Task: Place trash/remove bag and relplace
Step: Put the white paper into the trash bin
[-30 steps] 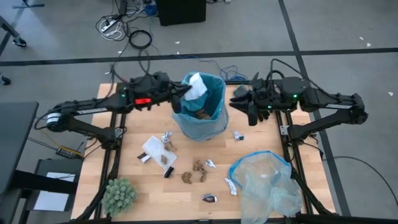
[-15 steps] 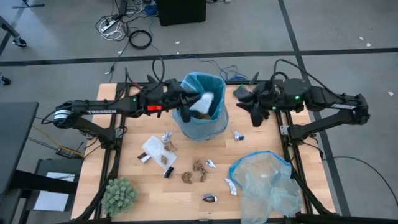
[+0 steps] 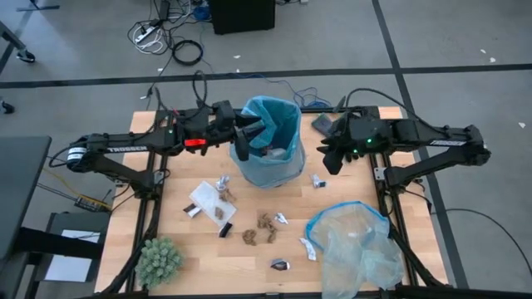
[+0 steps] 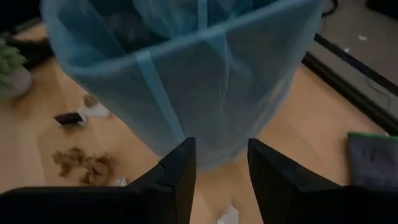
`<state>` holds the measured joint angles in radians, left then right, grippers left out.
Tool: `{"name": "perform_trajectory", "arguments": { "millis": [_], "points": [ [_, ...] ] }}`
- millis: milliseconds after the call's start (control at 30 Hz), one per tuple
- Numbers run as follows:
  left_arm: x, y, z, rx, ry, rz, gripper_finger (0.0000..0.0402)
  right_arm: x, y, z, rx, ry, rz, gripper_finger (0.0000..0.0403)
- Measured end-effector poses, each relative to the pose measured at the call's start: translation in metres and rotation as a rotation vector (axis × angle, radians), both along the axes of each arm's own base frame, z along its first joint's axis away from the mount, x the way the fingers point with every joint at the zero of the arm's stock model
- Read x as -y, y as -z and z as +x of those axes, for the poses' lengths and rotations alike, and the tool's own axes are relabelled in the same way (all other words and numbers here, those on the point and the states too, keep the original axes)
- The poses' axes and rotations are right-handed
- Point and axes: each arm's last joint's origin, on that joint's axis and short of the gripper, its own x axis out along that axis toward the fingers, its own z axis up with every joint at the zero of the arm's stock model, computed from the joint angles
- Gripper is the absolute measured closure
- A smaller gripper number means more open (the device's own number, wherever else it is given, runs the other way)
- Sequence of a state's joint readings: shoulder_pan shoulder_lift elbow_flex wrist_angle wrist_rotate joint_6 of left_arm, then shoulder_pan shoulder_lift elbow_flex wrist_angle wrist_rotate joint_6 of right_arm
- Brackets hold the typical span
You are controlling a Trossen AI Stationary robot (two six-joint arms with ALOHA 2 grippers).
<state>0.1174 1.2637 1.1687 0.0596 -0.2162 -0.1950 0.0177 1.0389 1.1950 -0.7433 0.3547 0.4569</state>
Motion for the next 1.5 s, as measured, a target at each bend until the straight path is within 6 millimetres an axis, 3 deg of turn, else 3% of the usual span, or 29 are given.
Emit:
{"name": "perform_trajectory", "arguments": {
  "millis": [233,467,667,1067,1367,1500],
  "points": [
    [0.012,-0.046,-0.013,-0.110,0.012,0.106,0.0234,-0.004,0.037,0.005,-0.071,0.008,0.094,0.0269],
    [0.024,-0.065,-0.030,-0.251,0.014,0.104,0.0234,-0.013,0.080,0.010,-0.116,0.035,0.176,0.0269],
    [0.031,-0.052,-0.040,-0.415,-0.018,0.028,0.0234,-0.022,0.104,0.007,-0.149,0.057,0.245,0.0269],
    [0.049,-0.038,-0.056,-0.565,-0.091,-0.006,0.0234,-0.034,0.125,0.001,-0.217,0.007,0.230,0.0268],
    [0.057,-0.031,-0.061,-0.620,-0.130,-0.019,0.0234,-0.034,0.167,-0.006,-0.248,-0.002,0.212,0.0243],
    [0.058,-0.017,-0.065,-0.706,-0.172,-0.039,0.0234,-0.031,0.193,-0.011,-0.222,0.027,0.187,0.0217]
  ]
}}
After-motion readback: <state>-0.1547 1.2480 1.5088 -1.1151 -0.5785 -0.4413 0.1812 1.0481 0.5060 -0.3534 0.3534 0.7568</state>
